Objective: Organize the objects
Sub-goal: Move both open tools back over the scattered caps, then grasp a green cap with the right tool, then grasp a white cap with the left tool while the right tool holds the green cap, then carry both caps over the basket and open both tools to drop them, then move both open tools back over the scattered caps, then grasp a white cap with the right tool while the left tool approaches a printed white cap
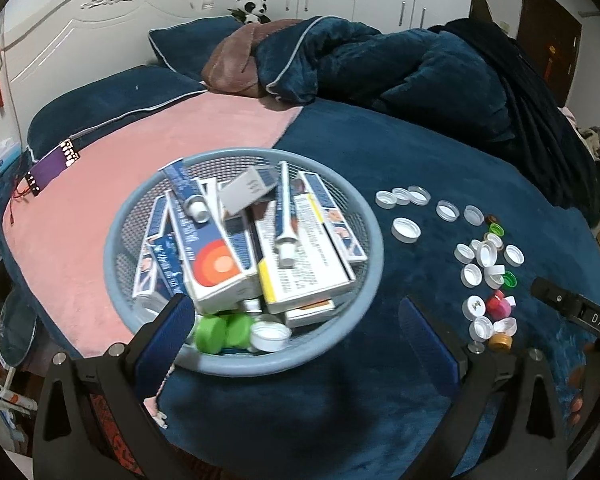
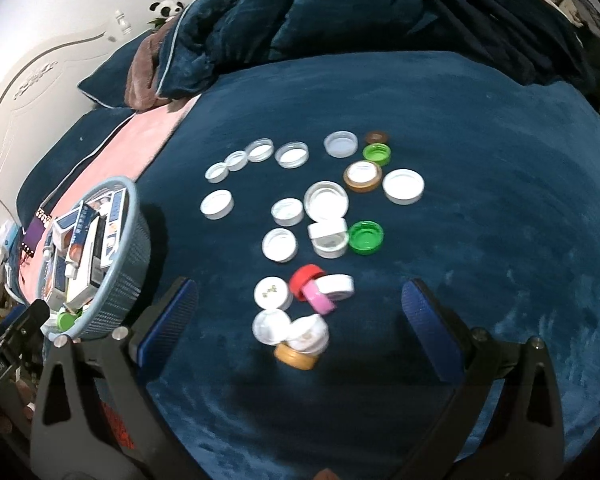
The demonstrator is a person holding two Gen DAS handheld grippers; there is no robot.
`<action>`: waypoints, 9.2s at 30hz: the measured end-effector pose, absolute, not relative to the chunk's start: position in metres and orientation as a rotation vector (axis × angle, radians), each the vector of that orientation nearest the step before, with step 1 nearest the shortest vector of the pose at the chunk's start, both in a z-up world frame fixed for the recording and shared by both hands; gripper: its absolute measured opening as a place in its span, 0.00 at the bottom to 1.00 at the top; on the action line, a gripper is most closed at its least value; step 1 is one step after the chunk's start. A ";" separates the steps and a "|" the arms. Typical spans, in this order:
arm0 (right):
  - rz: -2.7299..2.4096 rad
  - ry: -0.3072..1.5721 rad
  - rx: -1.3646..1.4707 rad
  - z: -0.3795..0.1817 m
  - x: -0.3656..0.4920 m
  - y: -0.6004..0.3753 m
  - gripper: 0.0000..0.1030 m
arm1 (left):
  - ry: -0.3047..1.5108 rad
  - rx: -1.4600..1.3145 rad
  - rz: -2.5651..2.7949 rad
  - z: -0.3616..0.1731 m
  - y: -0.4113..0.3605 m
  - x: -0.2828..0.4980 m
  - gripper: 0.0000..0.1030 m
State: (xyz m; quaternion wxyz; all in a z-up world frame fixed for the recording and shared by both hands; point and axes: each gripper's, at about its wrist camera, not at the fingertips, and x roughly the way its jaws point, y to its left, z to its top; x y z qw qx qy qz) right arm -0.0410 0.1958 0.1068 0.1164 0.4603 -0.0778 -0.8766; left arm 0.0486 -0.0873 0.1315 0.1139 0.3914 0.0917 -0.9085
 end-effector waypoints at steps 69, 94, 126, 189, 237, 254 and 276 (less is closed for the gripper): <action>-2.618 0.027 1.566 0.032 -0.112 0.226 1.00 | 0.111 1.447 -2.855 0.063 0.041 -0.061 0.99; -2.577 -0.040 1.438 0.042 -0.099 0.242 0.30 | 0.299 1.624 -2.851 0.030 0.064 -0.113 0.84; -2.544 -0.152 1.215 0.112 -0.057 0.204 0.30 | 0.203 1.356 -2.916 0.129 -0.003 -0.012 0.30; -2.440 0.001 1.203 0.130 -0.031 0.094 1.00 | 0.393 1.085 -2.604 0.143 -0.154 0.086 0.99; -2.648 -0.317 1.403 0.094 -0.052 0.264 1.00 | 0.155 1.320 -2.814 0.121 -0.003 0.008 0.99; -2.655 -0.372 1.462 0.075 -0.063 0.285 1.00 | 0.107 1.545 -2.814 0.060 0.045 -0.043 0.99; -2.660 -0.362 1.540 0.051 -0.078 0.295 1.00 | 0.126 1.680 -2.784 0.030 0.062 -0.080 0.45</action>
